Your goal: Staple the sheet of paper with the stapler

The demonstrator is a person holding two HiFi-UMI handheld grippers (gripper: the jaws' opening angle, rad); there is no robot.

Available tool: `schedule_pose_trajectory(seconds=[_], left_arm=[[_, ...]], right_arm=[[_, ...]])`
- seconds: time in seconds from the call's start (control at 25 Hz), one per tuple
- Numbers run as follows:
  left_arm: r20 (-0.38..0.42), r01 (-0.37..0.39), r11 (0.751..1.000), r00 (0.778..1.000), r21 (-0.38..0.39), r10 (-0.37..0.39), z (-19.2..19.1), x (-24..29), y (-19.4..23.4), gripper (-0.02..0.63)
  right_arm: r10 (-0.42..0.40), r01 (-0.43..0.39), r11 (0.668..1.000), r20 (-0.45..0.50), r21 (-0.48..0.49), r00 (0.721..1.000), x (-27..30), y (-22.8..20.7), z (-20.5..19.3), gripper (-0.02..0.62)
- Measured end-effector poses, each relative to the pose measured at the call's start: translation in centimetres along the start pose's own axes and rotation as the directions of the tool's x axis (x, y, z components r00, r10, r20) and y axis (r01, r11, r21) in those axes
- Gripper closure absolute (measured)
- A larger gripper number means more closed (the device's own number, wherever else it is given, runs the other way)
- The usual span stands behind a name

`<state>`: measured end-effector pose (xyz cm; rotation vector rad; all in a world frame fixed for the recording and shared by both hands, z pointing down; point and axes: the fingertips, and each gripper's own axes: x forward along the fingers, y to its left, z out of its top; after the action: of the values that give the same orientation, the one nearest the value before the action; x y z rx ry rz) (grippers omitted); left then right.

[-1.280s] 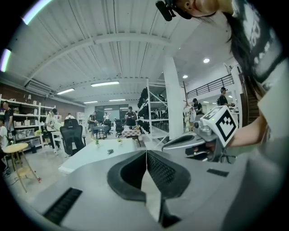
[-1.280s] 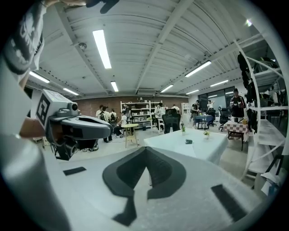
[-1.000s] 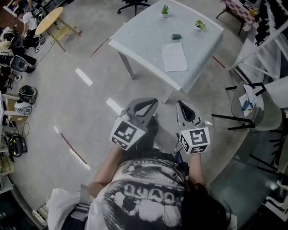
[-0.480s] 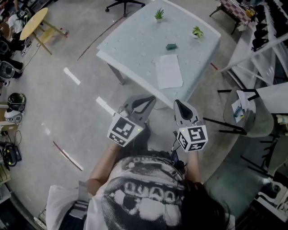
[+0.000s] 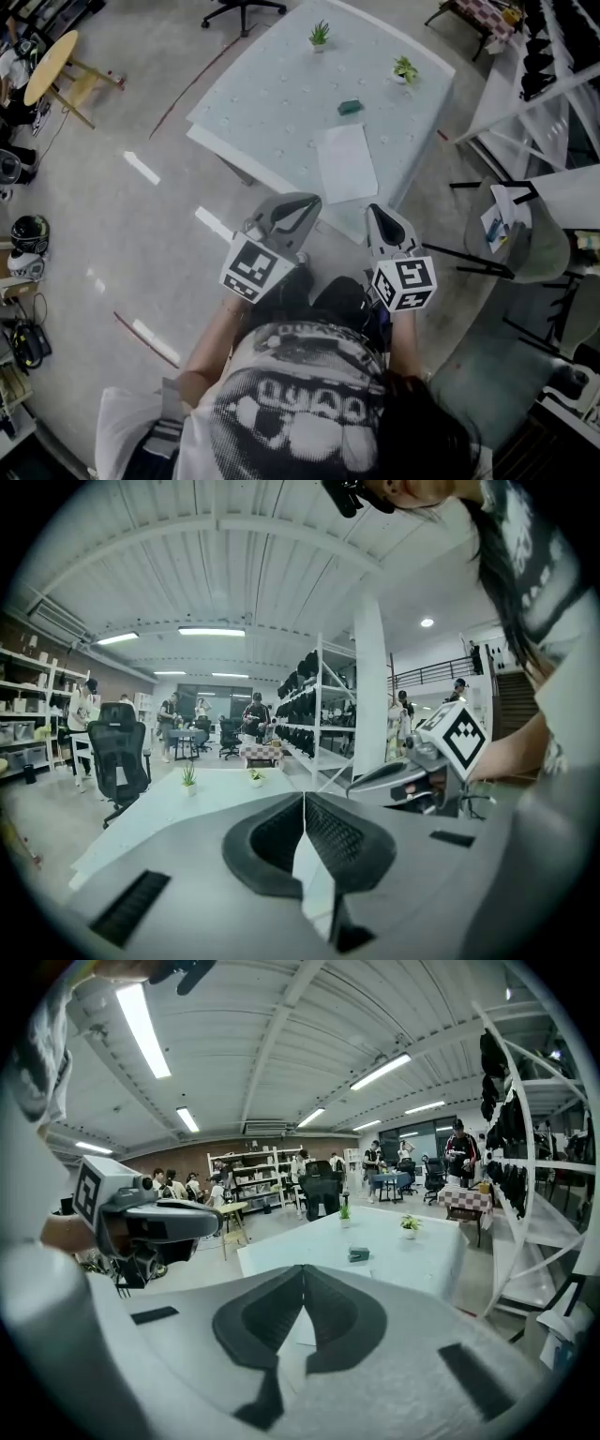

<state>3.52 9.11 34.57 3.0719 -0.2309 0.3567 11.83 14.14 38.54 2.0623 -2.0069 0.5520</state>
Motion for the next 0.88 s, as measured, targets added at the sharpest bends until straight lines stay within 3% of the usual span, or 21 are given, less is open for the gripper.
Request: schedule_pose_trajectory(seconds=[0.4, 0.64, 0.88], left_arm=[[-0.049, -0.036, 0.999, 0.998, -0.027, 0.035, -1.1, 3.5, 0.1, 0.601], [-0.064, -0.202, 0.977, 0.978, -0.064, 0.198, -0.4, 6.2, 1.7, 0.601], [-0.079, -0.321, 0.944, 0.946, -0.078, 0.315, 0.4, 8.9, 3.0, 0.601]], right_arm=[[0.049, -0.047, 0.998, -0.047, 0.048, 0.998, 2.2, -4.6, -1.6, 0.583], [0.195, -0.187, 0.979, -0.104, 0.08, 0.975, 6.2, -8.5, -1.9, 0.561], [0.273, -0.26, 0.962, -0.228, 0.084, 0.935, 11.2, -12.1, -4.6, 0.534]])
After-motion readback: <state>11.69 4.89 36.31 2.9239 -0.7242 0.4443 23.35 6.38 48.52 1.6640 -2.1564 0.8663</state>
